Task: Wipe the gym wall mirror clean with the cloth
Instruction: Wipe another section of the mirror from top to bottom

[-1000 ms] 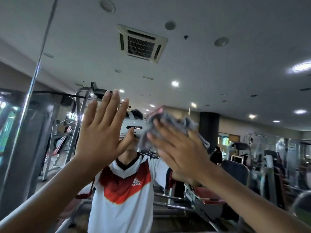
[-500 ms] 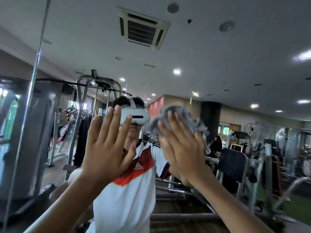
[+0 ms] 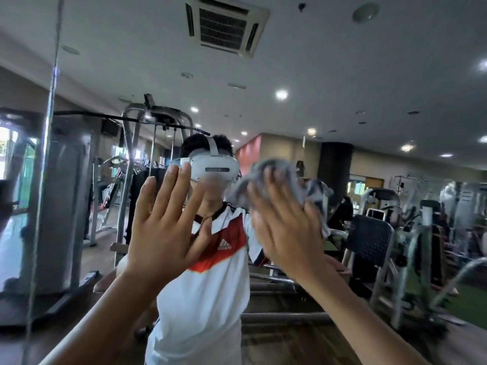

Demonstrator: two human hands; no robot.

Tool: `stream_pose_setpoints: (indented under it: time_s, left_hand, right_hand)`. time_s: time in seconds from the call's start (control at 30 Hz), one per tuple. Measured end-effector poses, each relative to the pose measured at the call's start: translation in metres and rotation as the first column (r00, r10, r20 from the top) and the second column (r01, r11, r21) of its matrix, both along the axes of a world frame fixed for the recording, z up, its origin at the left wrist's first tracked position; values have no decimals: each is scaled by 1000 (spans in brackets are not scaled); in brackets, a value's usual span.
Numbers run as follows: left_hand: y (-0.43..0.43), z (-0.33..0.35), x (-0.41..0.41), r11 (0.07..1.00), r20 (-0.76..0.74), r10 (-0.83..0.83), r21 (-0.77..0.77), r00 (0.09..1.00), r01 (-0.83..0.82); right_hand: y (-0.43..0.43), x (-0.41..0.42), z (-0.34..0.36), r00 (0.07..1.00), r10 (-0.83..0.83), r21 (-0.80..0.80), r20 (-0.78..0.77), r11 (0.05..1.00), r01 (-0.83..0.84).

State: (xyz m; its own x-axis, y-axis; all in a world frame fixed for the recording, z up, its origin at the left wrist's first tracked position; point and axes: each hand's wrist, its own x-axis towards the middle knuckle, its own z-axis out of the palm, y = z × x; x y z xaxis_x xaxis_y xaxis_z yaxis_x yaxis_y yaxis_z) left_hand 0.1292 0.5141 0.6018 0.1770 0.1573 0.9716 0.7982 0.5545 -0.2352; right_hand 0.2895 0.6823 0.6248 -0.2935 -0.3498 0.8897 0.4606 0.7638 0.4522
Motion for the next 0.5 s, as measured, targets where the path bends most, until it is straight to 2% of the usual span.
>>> stream_pose_setpoints:
  time_s: [0.07, 0.1, 0.13, 0.17, 0.23, 0.33, 0.43, 0.5]
  left_hand:
    - [-4, -4, -2, 1000, 1, -2, -25, 1000, 2]
    - [-4, -6, -2, 999, 11, 2, -33, 1000, -1]
    - [-2, -8, -1, 999, 23, 11, -31, 1000, -10]
    - [0, -11, 1, 999, 32, 26, -23, 999, -26]
    - [4, -15, 3, 999, 41, 53, -8, 998, -53]
    - [5, -21, 3, 999, 42, 54, -6, 998, -54]
    - [4, -27, 3, 999, 49, 46, -10, 998, -45]
    - [4, -28, 4, 1000, 46, 24, 0, 999, -24]
  right_hand:
    - [14, 26, -37, 964, -65, 220, 259, 976, 7]
    - [25, 43, -48, 942, -88, 270, 324, 963, -3]
    - [36, 59, -52, 942, -91, 267, 324, 964, 1]
    - [46, 69, -51, 960, -74, 209, 271, 978, 17]
    - [55, 70, -32, 998, 2, 3, 66, 1000, -2]
    - [34, 34, 7, 971, 0, -177, -239, 983, -44]
    - [6, 1, 20, 941, -65, -263, -333, 964, -26]
    - [-6, -9, 2, 957, -52, -272, -285, 962, -29]
